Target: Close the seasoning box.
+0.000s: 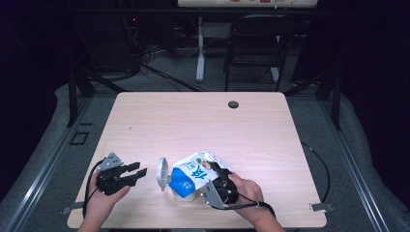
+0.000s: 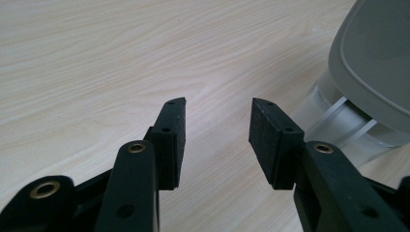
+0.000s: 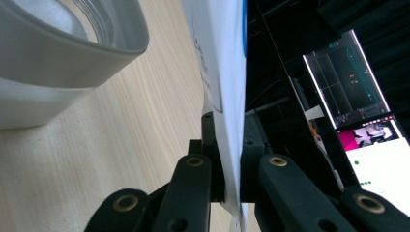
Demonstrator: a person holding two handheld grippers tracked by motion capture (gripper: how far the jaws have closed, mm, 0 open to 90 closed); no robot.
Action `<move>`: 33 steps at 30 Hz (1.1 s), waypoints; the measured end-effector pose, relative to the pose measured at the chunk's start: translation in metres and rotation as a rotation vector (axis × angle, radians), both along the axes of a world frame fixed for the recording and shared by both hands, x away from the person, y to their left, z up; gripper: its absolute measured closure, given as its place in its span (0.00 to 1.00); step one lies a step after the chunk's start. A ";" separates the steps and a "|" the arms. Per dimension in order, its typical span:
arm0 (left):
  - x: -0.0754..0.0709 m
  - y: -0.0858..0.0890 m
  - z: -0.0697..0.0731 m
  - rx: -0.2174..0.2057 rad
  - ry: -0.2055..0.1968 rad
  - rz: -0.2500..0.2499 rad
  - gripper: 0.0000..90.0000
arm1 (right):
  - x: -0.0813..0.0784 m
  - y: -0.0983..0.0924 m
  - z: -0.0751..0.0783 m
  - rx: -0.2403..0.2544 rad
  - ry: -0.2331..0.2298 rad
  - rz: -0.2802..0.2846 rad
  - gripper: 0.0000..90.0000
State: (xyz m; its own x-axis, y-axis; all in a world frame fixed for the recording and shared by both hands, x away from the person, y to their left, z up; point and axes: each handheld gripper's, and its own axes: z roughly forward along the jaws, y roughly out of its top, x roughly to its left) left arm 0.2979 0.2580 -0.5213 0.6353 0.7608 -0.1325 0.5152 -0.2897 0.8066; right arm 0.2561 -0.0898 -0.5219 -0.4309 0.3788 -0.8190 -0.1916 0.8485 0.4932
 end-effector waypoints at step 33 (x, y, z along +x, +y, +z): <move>0.001 -0.001 -0.002 0.001 0.007 -0.001 0.64 | 0.031 -0.024 0.016 0.456 0.325 -0.027 1.00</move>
